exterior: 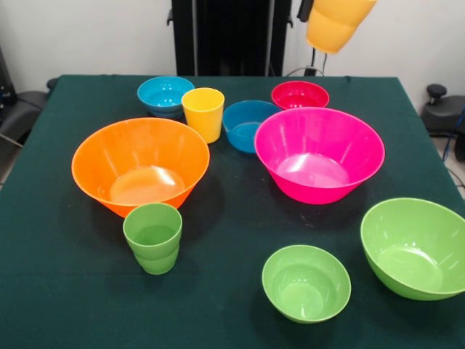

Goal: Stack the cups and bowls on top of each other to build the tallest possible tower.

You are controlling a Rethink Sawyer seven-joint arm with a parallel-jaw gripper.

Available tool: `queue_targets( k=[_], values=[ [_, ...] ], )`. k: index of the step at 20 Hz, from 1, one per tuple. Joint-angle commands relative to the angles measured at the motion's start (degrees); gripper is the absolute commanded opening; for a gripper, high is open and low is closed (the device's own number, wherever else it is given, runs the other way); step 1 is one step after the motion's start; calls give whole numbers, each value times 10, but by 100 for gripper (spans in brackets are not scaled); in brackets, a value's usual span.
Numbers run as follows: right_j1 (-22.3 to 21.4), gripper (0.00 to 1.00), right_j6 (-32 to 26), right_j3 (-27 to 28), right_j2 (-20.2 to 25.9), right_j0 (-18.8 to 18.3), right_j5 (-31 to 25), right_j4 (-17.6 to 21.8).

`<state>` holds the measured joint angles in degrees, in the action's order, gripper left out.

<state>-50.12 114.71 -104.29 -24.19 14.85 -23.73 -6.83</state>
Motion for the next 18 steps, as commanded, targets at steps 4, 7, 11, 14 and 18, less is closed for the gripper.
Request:
queue_targets(
  k=[4, 7, 11, 14, 18],
  values=[
    [-76, 0, -118, -49, 140, -117, -151, 16],
    [-90, 0, -114, -54, 150, -127, -165, 33],
    [-104, 0, -121, -75, 175, -149, -156, 40],
    [-108, 0, -118, -81, 184, -159, -151, 51],
    [-106, 0, -108, -87, 196, -168, -135, 60]
  ],
)
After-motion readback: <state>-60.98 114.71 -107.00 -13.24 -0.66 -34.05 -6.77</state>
